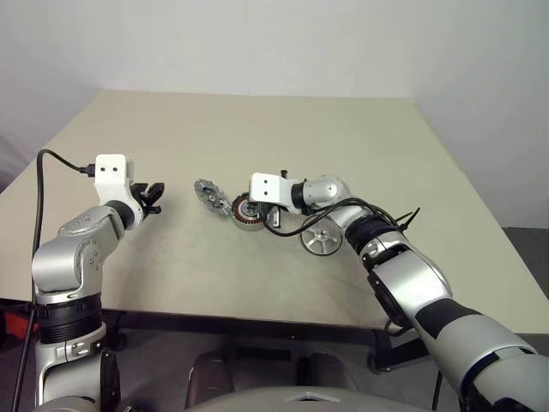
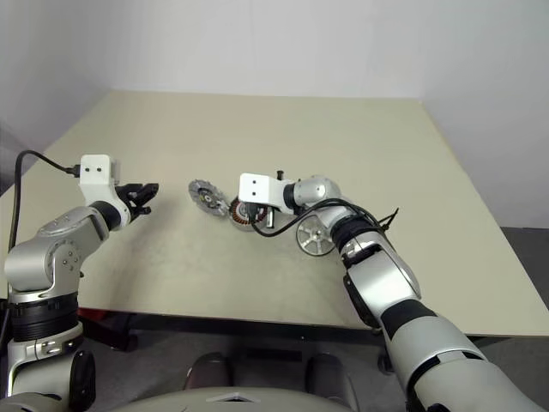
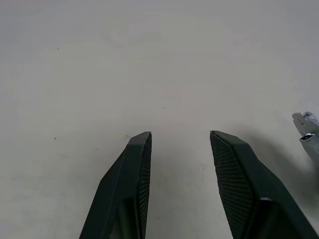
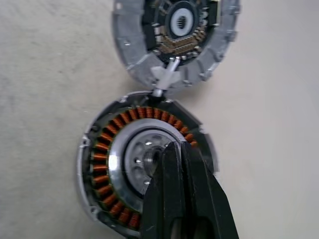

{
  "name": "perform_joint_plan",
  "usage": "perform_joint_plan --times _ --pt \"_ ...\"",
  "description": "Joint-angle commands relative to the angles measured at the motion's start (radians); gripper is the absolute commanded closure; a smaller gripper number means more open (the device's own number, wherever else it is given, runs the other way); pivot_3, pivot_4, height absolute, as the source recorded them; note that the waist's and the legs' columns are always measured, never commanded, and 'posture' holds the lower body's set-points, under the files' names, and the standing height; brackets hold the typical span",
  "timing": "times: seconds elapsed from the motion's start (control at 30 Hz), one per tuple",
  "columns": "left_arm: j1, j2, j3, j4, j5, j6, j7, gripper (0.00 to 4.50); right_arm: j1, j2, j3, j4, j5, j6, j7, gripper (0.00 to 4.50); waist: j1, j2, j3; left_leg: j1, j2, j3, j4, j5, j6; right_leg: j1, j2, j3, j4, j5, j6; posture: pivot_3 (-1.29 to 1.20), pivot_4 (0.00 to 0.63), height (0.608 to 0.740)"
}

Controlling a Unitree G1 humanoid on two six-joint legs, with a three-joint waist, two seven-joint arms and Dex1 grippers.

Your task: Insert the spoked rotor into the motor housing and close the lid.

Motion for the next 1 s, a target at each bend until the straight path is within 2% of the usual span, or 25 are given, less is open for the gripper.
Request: perform_joint_plan --times 0.03,0.3,0.57,1.0 --pt "-0.008 0.005 0.01 -0.029 -0.008 -0.016 0.003 2.53 -0.032 -0.006 -0.021 -0.029 0.017 -0.004 -0.008 4.46 0.0 0.0 0.0 0.0 0.0 0.0 0.0 0.0 0.0 0.0 0.0 0.0 0.0 0.0 0.0 0.0 0.0 0.74" --pt "-0.01 0.01 0.013 -0.02 -0.005 -0.02 0.002 2.53 -0.023 0.003 -0.02 -0.019 0.018 0.011 -0.011 4.46 0.0 0.0 0.0 0.0 0.0 0.0 0.0 0.0 0.0 0.0 0.0 0.0 0.0 0.0 0.0 0.0 0.0 0.74" --pt "-0.008 0.017 0.022 -0.02 -0.005 -0.021 0.001 2.53 0.063 0.02 0.022 -0.009 -0.017 0.023 -0.006 4.46 0.0 0.0 0.0 0.0 0.0 0.0 0.0 0.0 0.0 0.0 0.0 0.0 0.0 0.0 0.0 0.0 0.0 0.74" --pt "-0.01 0.01 0.015 -0.01 -0.004 -0.027 0.001 2.53 -0.025 -0.027 -0.064 -0.078 0.054 0.043 -0.038 4.46 0.0 0.0 0.0 -0.001 0.0 0.0 0.0 0.0 0.0 -0.001 0.0 0.0 0.0 0.0 0.0 0.0 0.0 0.74"
